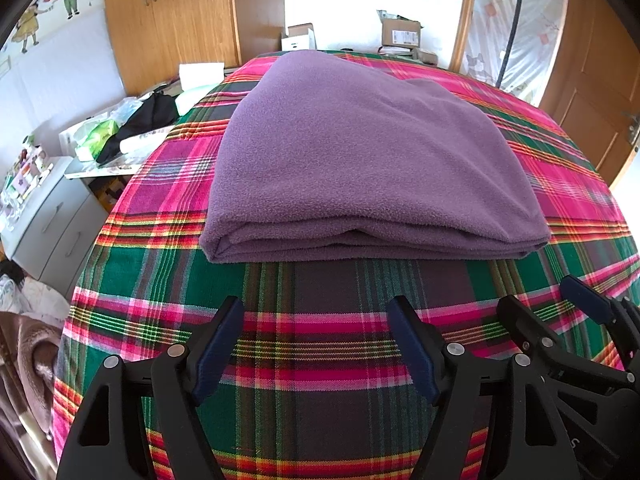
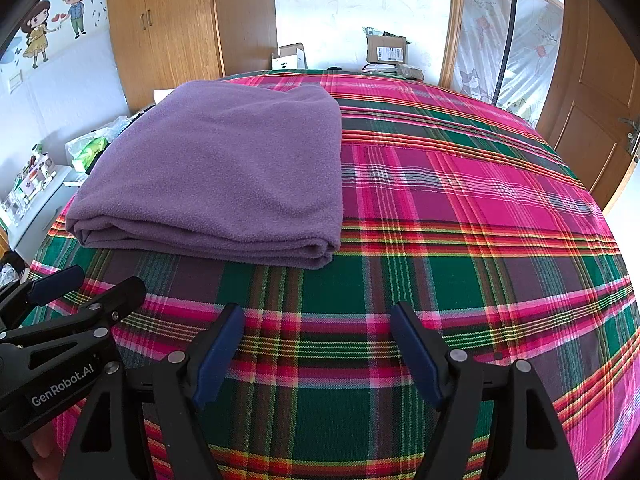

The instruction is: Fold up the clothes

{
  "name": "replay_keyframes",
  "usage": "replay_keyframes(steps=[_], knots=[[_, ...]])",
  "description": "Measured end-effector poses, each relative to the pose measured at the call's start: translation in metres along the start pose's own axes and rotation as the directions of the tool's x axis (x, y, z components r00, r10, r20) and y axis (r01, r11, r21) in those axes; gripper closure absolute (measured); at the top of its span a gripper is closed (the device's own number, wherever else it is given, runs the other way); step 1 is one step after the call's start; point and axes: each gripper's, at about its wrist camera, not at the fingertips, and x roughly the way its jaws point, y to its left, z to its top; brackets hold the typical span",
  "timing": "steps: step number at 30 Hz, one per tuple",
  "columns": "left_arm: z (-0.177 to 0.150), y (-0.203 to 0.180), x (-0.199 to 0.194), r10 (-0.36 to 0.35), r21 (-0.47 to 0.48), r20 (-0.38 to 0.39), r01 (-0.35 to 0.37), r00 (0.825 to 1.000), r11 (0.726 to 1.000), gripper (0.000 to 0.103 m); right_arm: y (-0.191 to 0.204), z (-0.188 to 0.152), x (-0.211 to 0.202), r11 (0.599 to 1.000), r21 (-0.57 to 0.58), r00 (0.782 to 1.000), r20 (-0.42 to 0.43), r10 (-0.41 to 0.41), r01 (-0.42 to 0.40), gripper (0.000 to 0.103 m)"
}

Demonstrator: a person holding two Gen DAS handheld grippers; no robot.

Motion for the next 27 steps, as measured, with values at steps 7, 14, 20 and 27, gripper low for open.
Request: replay_keyframes(steps=[7, 14, 20, 27], knots=[[-0.001, -0.0005, -0.0005, 0.001, 0.002, 0.006, -0.001, 1.0, 1.0, 0.027, 0.0005, 0.0, 0.0001, 1.0, 0.0, 1.0, 0.0, 0.0, 0.0, 0.027], [-0.0006, 0.0011, 0.0006, 0.0, 0.003, 0.009, 0.0, 1.0, 1.0, 0.027, 0.0005, 0.0001, 0.0, 1.0, 0.0, 1.0, 0.0, 0.0, 0.0, 0.027], [-0.0002, 0.0013, 0.0011, 0.0, 0.005, 0.009, 0.0, 1.0, 1.0, 0.027, 0.0006, 0.0001, 0.0, 1.0, 0.0, 1.0, 0.0, 0.0, 0.0, 0.027], [-0.001, 0.0004, 0.0007, 0.001, 0.004, 0.01, -0.001, 1.0, 1.0, 0.027, 0.0005, 0.0002, -0.0001, 1.0, 0.0, 1.0, 0.0, 0.0, 0.0, 0.027]])
